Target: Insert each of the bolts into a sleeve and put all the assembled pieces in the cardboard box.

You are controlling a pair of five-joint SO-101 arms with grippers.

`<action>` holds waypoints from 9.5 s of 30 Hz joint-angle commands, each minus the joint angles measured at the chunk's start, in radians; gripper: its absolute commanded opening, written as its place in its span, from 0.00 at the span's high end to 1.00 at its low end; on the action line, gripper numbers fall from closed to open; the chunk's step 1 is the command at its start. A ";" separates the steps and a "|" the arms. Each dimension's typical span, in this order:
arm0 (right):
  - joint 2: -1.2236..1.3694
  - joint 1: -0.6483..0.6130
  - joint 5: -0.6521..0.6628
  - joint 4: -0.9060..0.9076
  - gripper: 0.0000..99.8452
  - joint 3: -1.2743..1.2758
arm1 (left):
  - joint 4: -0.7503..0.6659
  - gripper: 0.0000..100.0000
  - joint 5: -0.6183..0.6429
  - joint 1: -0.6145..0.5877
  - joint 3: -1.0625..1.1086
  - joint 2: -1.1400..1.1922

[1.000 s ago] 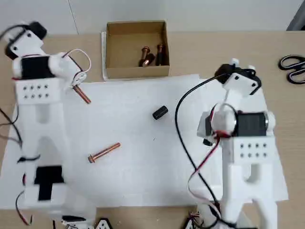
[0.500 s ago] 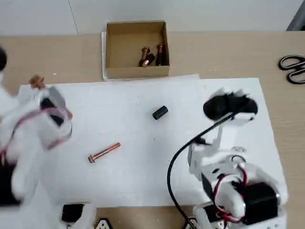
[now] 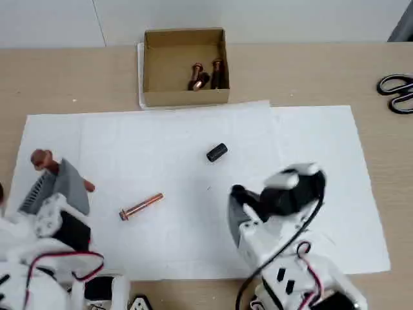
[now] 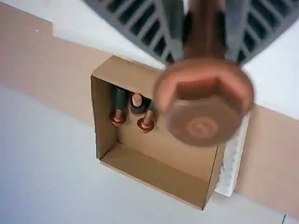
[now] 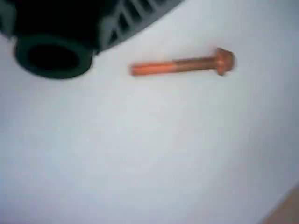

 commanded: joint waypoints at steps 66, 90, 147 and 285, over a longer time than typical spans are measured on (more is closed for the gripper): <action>-0.036 -0.417 0.282 -0.481 1.00 0.367 | -0.367 0.99 0.029 0.623 0.822 -0.463; -0.036 -0.337 0.338 -0.486 1.00 0.341 | -0.149 0.99 -0.106 0.634 0.766 -0.465; -0.035 -0.335 0.339 -0.475 1.00 0.336 | -0.359 0.99 -0.117 0.232 0.674 -0.466; 2.230 0.163 0.052 0.189 0.78 -1.989 | -0.342 0.99 -0.348 0.006 1.276 -0.471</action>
